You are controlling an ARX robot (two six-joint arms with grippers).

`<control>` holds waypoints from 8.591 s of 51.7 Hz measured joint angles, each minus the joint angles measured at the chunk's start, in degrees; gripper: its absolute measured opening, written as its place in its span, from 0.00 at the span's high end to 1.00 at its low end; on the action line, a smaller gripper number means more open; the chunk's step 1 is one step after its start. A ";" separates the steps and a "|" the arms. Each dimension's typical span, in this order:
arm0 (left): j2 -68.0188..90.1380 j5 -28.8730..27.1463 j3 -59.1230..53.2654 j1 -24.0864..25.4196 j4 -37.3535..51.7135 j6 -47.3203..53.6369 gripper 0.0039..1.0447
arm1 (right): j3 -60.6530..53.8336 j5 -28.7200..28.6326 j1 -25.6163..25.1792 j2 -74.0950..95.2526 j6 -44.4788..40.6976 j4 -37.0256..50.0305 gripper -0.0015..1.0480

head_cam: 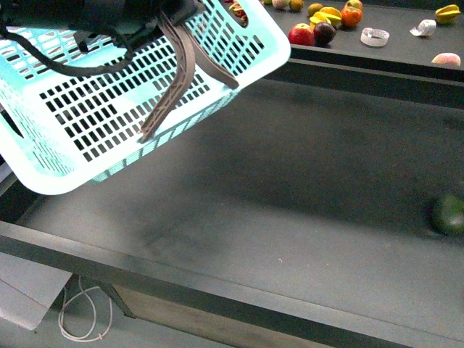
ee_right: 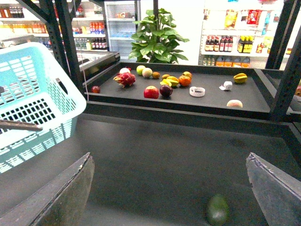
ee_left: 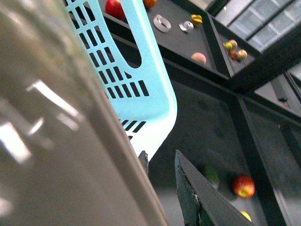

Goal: Pick mango with right arm and hold basket with left

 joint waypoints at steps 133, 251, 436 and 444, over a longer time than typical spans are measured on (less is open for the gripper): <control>-0.98 6.78 -9.99 -5.66 8.28 24.87 0.84 | 0.00 0.00 0.00 0.00 0.00 0.00 0.08; -0.98 6.82 -10.01 -5.66 8.28 24.87 0.84 | 51.08 14.82 -26.64 151.25 29.09 51.60 0.08; -0.98 6.80 -10.03 -5.66 8.39 24.85 0.84 | 69.72 4.11 21.46 121.96 31.63 35.12 0.19; -0.98 7.21 -10.12 -5.66 8.37 24.96 0.84 | 67.32 4.11 21.46 119.40 32.54 38.51 0.08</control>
